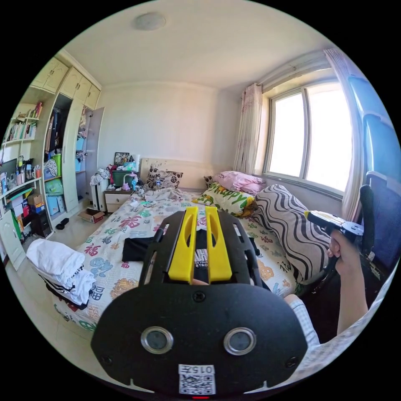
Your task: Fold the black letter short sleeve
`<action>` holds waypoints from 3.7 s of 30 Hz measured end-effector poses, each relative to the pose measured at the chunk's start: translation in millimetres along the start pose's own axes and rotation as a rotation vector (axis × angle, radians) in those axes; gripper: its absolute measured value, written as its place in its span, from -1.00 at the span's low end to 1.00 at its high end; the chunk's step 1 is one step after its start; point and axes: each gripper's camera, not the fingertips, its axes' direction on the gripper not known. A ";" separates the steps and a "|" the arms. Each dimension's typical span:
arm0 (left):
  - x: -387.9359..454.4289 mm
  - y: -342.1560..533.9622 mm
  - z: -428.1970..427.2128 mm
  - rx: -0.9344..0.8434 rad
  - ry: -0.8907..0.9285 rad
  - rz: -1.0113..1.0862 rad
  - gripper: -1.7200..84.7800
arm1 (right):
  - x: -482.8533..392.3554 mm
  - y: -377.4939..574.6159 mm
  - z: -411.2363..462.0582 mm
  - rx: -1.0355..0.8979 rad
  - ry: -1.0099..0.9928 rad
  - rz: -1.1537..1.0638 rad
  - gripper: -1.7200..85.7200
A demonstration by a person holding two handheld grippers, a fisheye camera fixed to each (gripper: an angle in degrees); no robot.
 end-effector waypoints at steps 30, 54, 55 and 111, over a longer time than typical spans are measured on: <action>130.6 63.4 286.7 -0.322 0.185 0.144 -0.86 | 177.4 -126.6 94.7 -0.224 -0.044 0.191 -0.84; 484.9 186.5 935.2 -0.821 0.317 0.468 -0.87 | 370.8 -214.6 437.6 -0.556 -0.129 0.326 -0.80; 492.6 198.6 954.4 -0.864 0.310 0.475 -0.85 | 376.8 -220.5 442.4 -0.575 -0.147 0.327 -0.80; 86.1 302.5 945.6 -0.850 0.214 0.051 -0.98 | 331.3 -234.2 530.1 -0.620 -0.476 0.004 -0.98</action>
